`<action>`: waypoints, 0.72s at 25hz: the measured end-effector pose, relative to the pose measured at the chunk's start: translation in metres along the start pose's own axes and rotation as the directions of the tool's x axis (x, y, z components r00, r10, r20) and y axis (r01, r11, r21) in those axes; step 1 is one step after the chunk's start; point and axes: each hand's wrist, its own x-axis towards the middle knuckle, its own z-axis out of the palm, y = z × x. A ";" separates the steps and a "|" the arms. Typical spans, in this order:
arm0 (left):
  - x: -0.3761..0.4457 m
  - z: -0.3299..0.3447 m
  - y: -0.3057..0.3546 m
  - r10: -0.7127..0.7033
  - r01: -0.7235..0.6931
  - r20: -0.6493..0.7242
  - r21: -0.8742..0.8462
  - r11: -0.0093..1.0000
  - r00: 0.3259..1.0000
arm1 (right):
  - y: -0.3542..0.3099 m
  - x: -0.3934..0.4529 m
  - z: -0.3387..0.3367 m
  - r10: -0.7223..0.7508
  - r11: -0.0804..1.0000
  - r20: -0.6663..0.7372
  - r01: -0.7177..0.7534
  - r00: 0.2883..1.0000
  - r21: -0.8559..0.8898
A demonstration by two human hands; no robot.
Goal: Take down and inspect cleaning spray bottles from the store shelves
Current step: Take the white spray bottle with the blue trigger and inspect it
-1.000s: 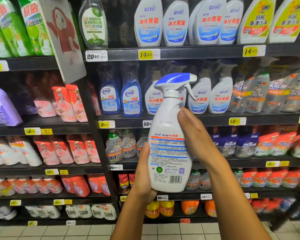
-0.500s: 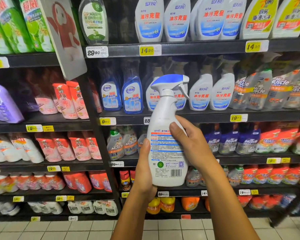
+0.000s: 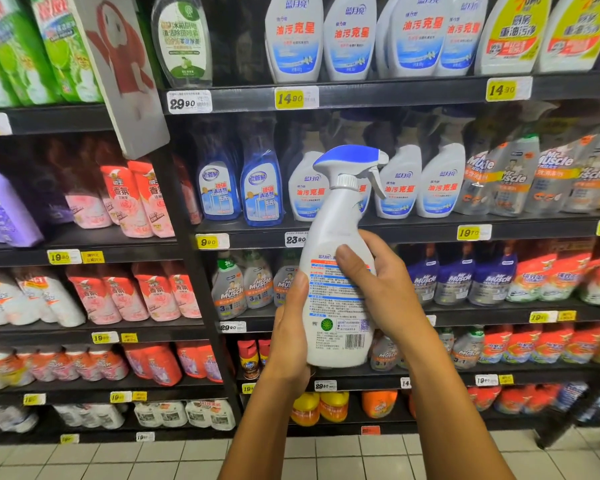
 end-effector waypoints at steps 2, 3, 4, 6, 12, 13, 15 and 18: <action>0.000 0.000 0.003 -0.007 0.011 0.048 -0.084 0.996 0.999 | 0.001 0.000 -0.005 0.004 0.998 0.038 -0.006 0.999 0.061; 0.001 -0.001 0.002 -0.015 0.022 0.060 -0.116 0.993 0.998 | 0.002 0.000 -0.007 0.007 0.997 0.052 -0.010 0.999 0.071; 0.001 -0.001 0.002 -0.024 0.032 0.057 -0.143 0.989 0.998 | 0.002 -0.001 -0.007 0.009 0.997 0.058 -0.014 0.998 0.076; 0.002 -0.002 0.002 -0.039 0.042 0.016 -0.189 0.981 0.999 | 0.002 -0.001 -0.007 0.010 0.998 0.060 -0.014 0.998 0.063; 0.007 -0.006 0.006 0.019 -0.025 -0.031 -0.186 0.982 0.999 | 0.004 -0.007 -0.007 -0.010 1.000 0.105 0.011 0.994 -0.010; 0.007 -0.007 0.008 0.036 -0.039 -0.024 -0.175 0.984 0.999 | 0.005 -0.009 -0.007 -0.020 1.000 0.145 0.020 0.989 -0.001; 0.007 -0.009 0.010 0.051 -0.053 -0.018 -0.167 0.985 0.999 | 0.007 -0.010 -0.004 -0.048 0.998 0.185 0.041 0.982 0.041; 0.007 -0.009 0.010 0.063 -0.064 -0.011 -0.184 0.981 0.998 | 0.010 -0.008 -0.002 -0.016 0.991 0.100 0.002 0.995 0.135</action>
